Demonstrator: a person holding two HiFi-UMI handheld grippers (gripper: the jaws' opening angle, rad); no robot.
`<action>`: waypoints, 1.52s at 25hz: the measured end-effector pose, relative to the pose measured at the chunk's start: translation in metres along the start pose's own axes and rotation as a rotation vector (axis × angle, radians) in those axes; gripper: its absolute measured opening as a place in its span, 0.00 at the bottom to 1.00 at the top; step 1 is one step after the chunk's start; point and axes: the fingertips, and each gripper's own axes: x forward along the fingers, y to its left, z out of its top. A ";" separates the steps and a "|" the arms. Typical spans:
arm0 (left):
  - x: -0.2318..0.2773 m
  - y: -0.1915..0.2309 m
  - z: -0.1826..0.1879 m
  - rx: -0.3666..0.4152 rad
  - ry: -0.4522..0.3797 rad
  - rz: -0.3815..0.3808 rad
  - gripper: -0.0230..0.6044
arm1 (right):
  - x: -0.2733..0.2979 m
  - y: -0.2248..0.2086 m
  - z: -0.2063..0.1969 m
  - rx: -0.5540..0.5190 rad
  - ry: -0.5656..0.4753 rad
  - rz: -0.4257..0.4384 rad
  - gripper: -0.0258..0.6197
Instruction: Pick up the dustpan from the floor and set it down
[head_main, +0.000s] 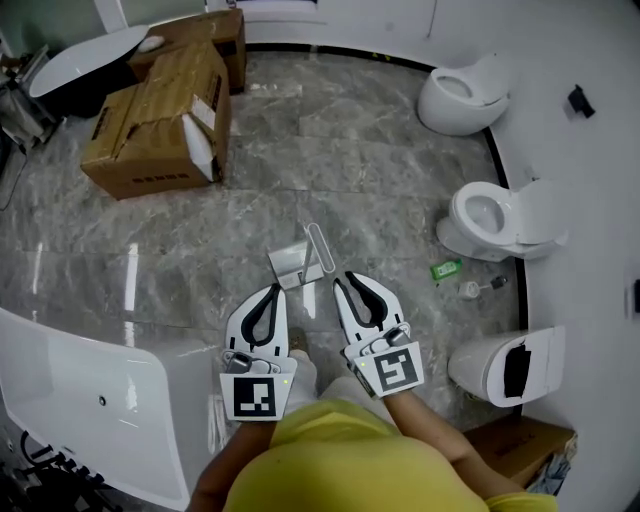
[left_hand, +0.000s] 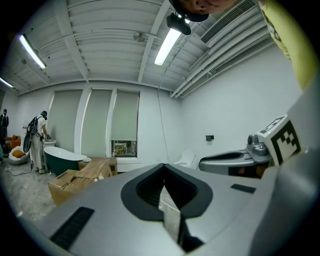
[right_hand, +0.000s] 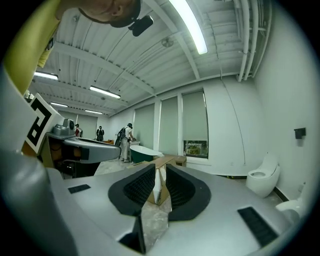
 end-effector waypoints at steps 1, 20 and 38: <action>0.007 0.002 -0.001 -0.001 0.007 -0.007 0.04 | 0.005 -0.003 -0.004 -0.002 0.029 -0.001 0.17; 0.080 0.004 -0.039 -0.032 0.123 -0.044 0.04 | 0.062 -0.049 -0.128 0.128 0.406 0.192 0.28; 0.106 0.008 -0.086 -0.047 0.258 -0.042 0.04 | 0.089 -0.034 -0.217 0.513 0.731 0.480 0.46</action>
